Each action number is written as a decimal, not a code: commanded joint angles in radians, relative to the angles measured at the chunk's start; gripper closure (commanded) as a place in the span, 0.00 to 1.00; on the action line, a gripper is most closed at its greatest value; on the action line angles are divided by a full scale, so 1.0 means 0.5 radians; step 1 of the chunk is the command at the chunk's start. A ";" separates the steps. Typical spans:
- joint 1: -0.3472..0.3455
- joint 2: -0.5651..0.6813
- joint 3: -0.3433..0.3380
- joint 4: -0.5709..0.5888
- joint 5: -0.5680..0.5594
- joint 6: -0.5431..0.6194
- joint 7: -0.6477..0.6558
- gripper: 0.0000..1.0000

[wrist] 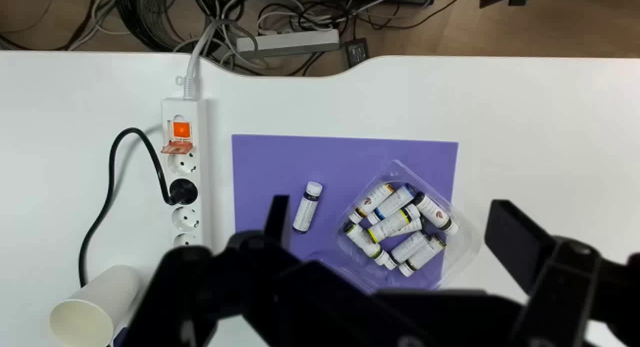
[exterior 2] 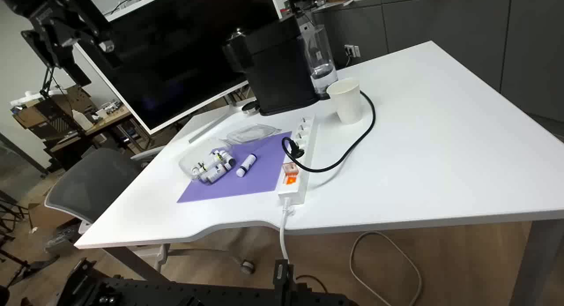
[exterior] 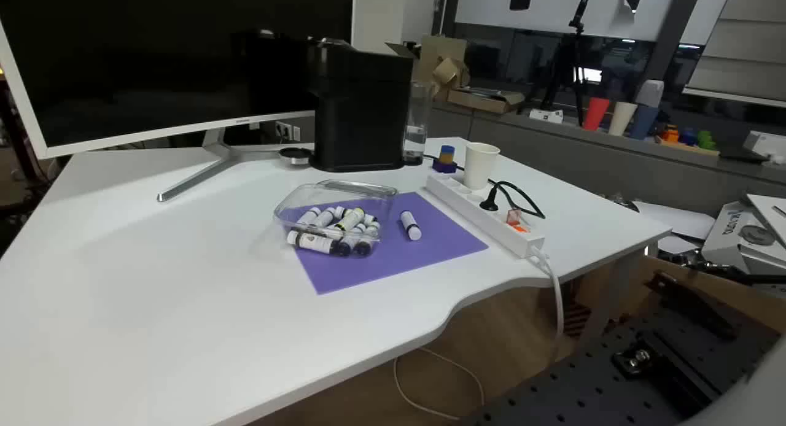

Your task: Close the lid on the clear container

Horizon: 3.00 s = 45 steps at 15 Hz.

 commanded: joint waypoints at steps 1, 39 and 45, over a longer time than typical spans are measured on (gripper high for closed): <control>0.023 0.001 -0.019 0.003 -0.011 -0.004 0.011 0.00; -0.090 1.253 -0.273 0.477 1.350 0.834 -0.223 0.00; -0.176 1.564 -0.283 0.560 1.501 1.072 -0.212 0.00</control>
